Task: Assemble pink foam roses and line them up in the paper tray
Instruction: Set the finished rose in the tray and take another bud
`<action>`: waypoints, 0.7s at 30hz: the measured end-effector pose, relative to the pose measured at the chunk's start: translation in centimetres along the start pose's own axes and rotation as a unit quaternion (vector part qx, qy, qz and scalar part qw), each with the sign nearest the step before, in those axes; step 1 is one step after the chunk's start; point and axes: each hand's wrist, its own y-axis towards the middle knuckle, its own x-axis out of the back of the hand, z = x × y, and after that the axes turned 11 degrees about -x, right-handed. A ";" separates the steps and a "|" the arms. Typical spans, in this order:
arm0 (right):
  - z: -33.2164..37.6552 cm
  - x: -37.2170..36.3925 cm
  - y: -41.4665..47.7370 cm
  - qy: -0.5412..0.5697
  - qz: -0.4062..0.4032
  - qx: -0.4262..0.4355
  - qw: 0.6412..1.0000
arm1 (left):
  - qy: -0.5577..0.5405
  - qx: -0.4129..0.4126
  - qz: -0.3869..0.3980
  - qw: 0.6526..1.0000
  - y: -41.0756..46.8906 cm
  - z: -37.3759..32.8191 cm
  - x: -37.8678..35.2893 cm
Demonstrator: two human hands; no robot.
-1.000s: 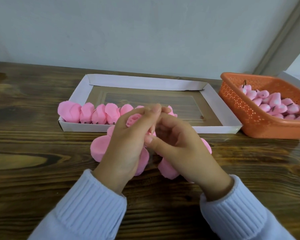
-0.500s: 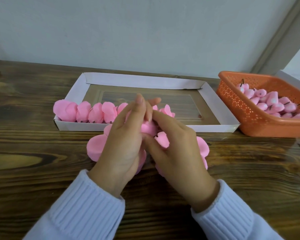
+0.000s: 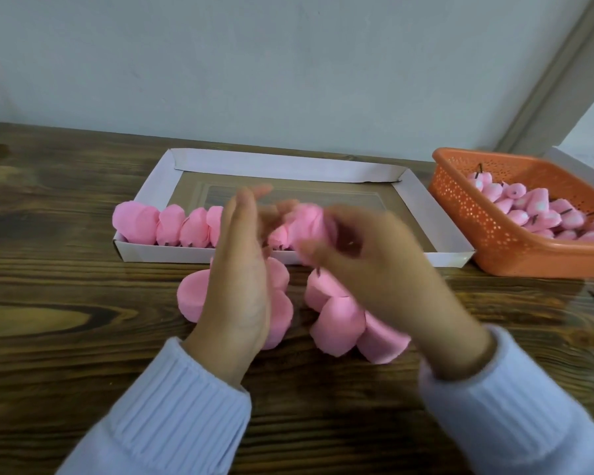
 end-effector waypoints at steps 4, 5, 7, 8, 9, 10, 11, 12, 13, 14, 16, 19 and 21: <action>-3.9 3.8 5.5 0.035 -0.047 -0.134 0.989 | -0.021 0.031 -0.131 0.991 0.8 -0.5 0.6; -5.0 4.4 6.6 0.050 -0.039 -0.189 0.980 | -0.038 0.048 -0.155 0.986 1.1 -0.6 0.7; -6.7 4.8 8.0 0.068 -0.009 -0.279 0.958 | -0.070 0.074 -0.184 0.978 1.2 -0.9 0.9; -7.4 4.7 8.5 0.056 0.005 -0.308 0.950 | -0.079 0.080 -0.189 0.976 1.2 -0.9 0.9; -7.9 4.6 9.0 0.038 0.019 -0.331 0.943 | -0.081 0.083 -0.192 0.975 1.2 -0.9 0.9; -8.3 4.4 9.3 0.019 0.031 -0.347 0.937 | -0.079 0.083 -0.194 0.974 1.1 -0.9 0.9; -8.5 4.1 9.5 0.004 0.041 -0.361 0.932 | -0.076 0.082 -0.195 0.974 1.1 -0.9 0.9; -8.6 3.9 9.7 0.003 0.050 -0.375 0.926 | -0.073 0.081 -0.195 0.975 1.0 -0.9 0.8; -8.7 3.6 9.9 0.014 0.058 -0.388 0.920 | -0.072 0.081 -0.196 0.975 1.0 -0.9 0.8; -8.8 3.3 10.1 0.031 0.065 -0.396 0.916 | -0.071 0.081 -0.197 0.974 1.0 -0.9 0.8; -9.1 2.9 10.3 0.028 0.071 -0.397 0.915 | -0.069 0.083 -0.197 0.975 0.9 -0.9 0.8; -9.2 2.3 10.3 -0.028 0.085 -0.387 0.918 | -0.066 0.084 -0.198 0.974 0.9 -0.9 0.7; -9.1 1.9 10.3 -0.022 0.096 -0.384 0.918 | -0.066 0.086 -0.198 0.974 0.9 -0.9 0.7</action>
